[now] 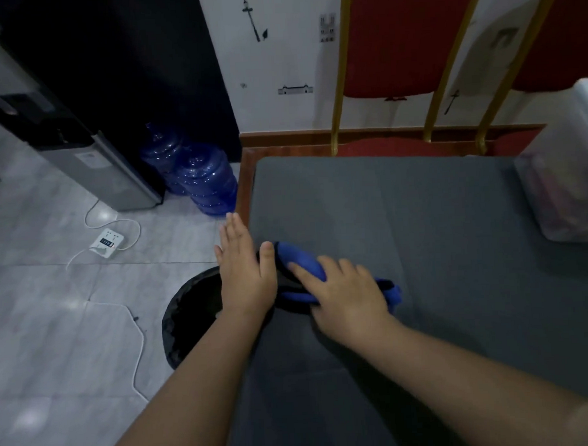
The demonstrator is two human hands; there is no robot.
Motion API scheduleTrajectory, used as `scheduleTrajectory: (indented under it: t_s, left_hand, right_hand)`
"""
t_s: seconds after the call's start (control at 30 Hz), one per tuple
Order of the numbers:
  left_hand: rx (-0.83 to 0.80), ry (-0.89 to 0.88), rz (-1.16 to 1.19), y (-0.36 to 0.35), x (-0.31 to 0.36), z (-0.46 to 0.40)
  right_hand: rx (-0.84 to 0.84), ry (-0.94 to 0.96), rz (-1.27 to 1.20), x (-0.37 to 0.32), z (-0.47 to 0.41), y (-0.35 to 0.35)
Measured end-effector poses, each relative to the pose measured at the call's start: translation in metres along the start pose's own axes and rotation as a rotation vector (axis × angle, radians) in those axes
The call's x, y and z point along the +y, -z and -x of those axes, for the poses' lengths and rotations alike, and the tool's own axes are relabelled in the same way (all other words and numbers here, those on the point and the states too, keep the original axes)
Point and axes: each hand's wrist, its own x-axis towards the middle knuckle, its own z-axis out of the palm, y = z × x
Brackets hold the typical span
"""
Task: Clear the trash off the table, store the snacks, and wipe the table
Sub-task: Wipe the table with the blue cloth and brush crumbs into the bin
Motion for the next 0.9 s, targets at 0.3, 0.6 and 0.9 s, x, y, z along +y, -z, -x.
scheduleTrajectory:
  t_s: [0.3,0.6,0.9]
  left_hand:
    - [-0.278,-0.229,-0.26,-0.036,0.023,0.041]
    - [-0.183,-0.165,-0.141,-0.033,0.024,0.049]
    - [-0.323,-0.166,-0.555,-0.072,0.068,0.107]
  right_hand:
    - [-0.086,-0.779,0.091,0.145,0.117,0.031]
    - [-0.013,-0.318,0.031,0.036,0.128,0.014]
    - [-0.03,-0.638,0.066,0.169,0.276,0.028]
